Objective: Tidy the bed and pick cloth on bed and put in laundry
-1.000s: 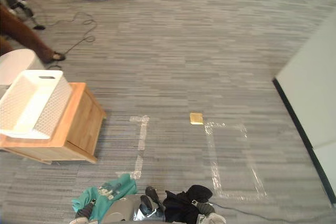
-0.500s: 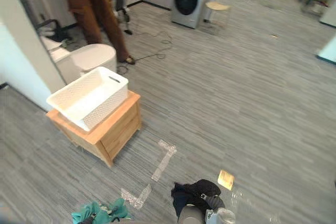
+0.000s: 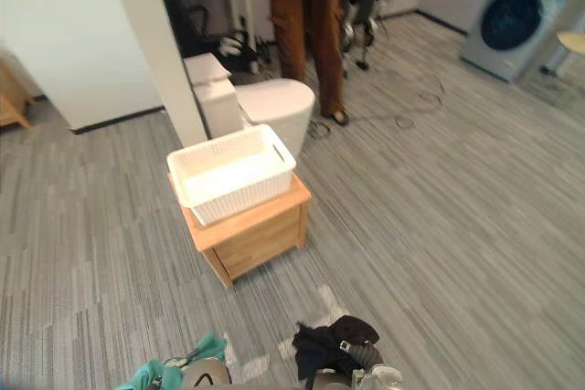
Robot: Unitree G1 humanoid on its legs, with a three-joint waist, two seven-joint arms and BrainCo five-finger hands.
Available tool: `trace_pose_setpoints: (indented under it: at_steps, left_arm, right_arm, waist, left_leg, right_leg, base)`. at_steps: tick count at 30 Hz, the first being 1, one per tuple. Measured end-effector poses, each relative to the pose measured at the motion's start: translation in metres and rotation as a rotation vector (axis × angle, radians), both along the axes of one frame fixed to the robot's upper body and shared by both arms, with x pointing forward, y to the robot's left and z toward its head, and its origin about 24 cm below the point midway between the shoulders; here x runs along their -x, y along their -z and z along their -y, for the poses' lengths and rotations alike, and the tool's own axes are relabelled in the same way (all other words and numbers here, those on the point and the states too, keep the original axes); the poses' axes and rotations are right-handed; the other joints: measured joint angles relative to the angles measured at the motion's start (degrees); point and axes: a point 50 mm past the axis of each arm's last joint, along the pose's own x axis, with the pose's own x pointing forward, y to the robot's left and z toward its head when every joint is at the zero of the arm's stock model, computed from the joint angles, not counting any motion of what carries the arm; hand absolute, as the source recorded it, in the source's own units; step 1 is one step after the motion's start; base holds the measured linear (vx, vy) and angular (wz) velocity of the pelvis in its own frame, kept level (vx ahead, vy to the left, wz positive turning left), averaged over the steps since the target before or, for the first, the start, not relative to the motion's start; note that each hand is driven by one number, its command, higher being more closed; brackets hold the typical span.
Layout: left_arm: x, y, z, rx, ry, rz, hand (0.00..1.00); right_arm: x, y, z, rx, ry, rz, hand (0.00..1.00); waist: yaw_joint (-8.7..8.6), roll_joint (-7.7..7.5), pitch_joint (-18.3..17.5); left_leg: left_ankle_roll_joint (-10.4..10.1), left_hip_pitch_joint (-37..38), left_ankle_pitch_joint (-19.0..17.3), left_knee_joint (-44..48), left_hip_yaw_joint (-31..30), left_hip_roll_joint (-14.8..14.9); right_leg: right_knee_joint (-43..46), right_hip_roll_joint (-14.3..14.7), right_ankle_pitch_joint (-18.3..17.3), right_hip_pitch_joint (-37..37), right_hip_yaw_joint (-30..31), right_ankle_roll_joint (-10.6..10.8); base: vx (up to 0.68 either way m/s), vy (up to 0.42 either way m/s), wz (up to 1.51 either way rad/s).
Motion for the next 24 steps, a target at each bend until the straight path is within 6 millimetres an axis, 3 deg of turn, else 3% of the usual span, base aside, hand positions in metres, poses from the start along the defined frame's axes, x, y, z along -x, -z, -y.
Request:
trace_pose_setpoints:
  at_steps: [1, 2, 3, 4, 6, 9, 13, 15, 16, 18, 21, 22, 24]
  left_arm:
    - [-0.001, 0.0, 0.001, 0.002, 0.003, 0.003, 1.0]
    - [-0.001, 0.0, 0.002, 0.007, 0.005, 0.002, 1.0]
    - [0.001, 0.001, 0.002, 0.013, 0.007, -0.001, 1.0]
    - [0.002, 0.001, 0.001, 0.021, 0.012, -0.009, 1.0]
    - [-0.001, 0.0, -0.004, 0.002, 0.018, -0.001, 1.0]
    - [-0.003, -0.002, -0.007, -0.012, 0.028, 0.005, 1.0]
    - [-0.001, -0.001, -0.008, -0.021, 0.061, -0.017, 1.0]
    - [0.0, 0.001, -0.006, -0.026, 0.126, -0.049, 1.0]
    - [0.0, 0.001, -0.007, -0.028, 0.15, -0.058, 1.0]
    - [-0.002, 0.0, -0.011, -0.06, 0.267, -0.087, 1.0]
    - [-0.009, -0.001, -0.017, -0.078, 0.297, -0.098, 1.0]
    - [-0.014, -0.002, -0.017, -0.078, 0.307, -0.091, 1.0]
    - [-0.019, -0.001, -0.012, -0.066, 0.304, -0.08, 1.0]
  right_arm:
    - [0.0, 0.0, -0.001, -0.002, -0.001, -0.001, 1.0]
    - [-0.001, 0.001, -0.002, -0.007, -0.004, -0.009, 1.0]
    - [-0.006, 0.0, -0.001, -0.004, -0.006, -0.001, 1.0]
    - [-0.003, 0.002, -0.001, -0.013, 0.025, -0.022, 1.0]
    - [-0.002, 0.003, -0.006, -0.034, 0.027, -0.021, 1.0]
    - [-0.002, 0.003, -0.012, -0.048, 0.026, -0.024, 1.0]
    - [-0.002, 0.003, -0.011, -0.041, 0.032, -0.024, 1.0]
    - [-0.005, 0.003, -0.009, -0.023, 0.042, -0.018, 1.0]
    - [-0.005, 0.002, -0.005, -0.011, 0.048, -0.017, 1.0]
    - [-0.01, -0.002, -0.003, 0.0, 0.097, 0.044, 1.0]
    - [-0.013, -0.002, -0.01, -0.015, 0.102, 0.073, 1.0]
    - [-0.013, -0.003, -0.01, -0.016, 0.103, 0.082, 1.0]
    - [-0.014, -0.004, -0.012, -0.026, 0.115, 0.105, 1.0]
  waist:
    - [0.15, 0.1, 0.06]
    - [0.32, 0.33, 0.12]
    - [0.27, 0.71, 0.04]
    - [0.37, 0.14, 0.54]
    - [0.11, -1.54, 0.43]
    - [1.0, -2.51, 0.68]
    - [1.62, -2.22, 0.52]
    - [1.23, -1.51, 0.19]
    - [0.92, -1.91, 0.52]
    - [-0.52, -3.27, 1.24]
    - [-1.34, -4.97, 1.36]
    - [-1.58, -4.8, 1.33]
    - [-2.02, -3.41, 1.07]
  left_leg:
    - [-0.03, -0.02, 0.01, -2.04, 1.59, -0.23]
    - [0.08, 0.23, 0.4, -10.34, 5.11, -2.35]
    - [0.88, 0.8, 3.21, -19.11, 5.95, -4.78]
    - [6.45, 4.14, 7.18, -28.56, 8.33, -8.77]
    - [8.15, 5.18, 9.82, -33.5, 8.52, -12.36]
    - [8.58, 6.05, 9.55, -34.94, 8.61, -14.97]
    - [8.13, 8.77, 9.27, -37.35, 8.41, -16.19]
    - [7.03, 11.3, 8.45, -44.26, 6.84, -18.03]
    - [6.92, 11.81, 8.54, -45.42, 5.77, -18.69]
    - [7.57, 15.15, 8.13, -46.61, 1.88, -20.91]
    - [7.86, 17.06, 7.45, -46.44, -1.79, -19.94]
    - [7.53, 17.28, 7.23, -46.44, -2.88, -18.85]
    - [6.17, 17.36, 6.59, -46.32, -5.44, -15.0]
  right_leg:
    - [-0.47, -0.1, 0.11, 0.44, -0.19, 0.09]
    - [-1.3, -0.35, 0.2, 1.33, -0.64, 0.21]
    - [-1.6, -0.46, 0.35, 2.03, -1.19, 0.49]
    - [-2.17, -1.81, 0.39, 2.77, -1.12, 1.72]
    - [-4.27, -2.96, 2.51, 2.81, -1.82, 3.22]
    - [-7.92, -4.48, 3.87, 5.34, -1.69, 4.18]
    - [-5.78, -5.14, 4.52, 5.73, -1.55, 4.2]
    - [8.11, -7.11, 0.54, 0.01, 0.11, 5.15]
    - [14.04, -8.3, -0.03, -2.45, 0.5, 5.48]
    - [34.87, -12.78, 1.91, -10.42, 4.61, 7.79]
    - [37.48, -12.27, -2.74, -13.79, 5.78, 6.95]
    - [34.97, -11.2, -3.33, -14.82, 5.66, 6.66]
    - [21.0, -5.92, -2.6, -16.3, 6.19, 6.71]
  base:
    - [0.23, 0.065, 0.3]
    - [0.24, 0.101, 0.18]
    - [0.39, 0.204, 0.2]
    - [0.3, 0.16, 0.28]
    - [0.24, 0.13, 0.3]
    - [0.19, 0.096, 0.09]
    - [0.06, 0.026, -0.03]
    - [-0.01, 0.066, 0.03]
    - [-0.04, 0.042, 0.33]
    - [0.07, 0.05, 0.63]
    - [0.13, 0.004, 0.75]
    - [0.22, -0.049, 0.84]
    - [0.25, -0.08, 0.63]
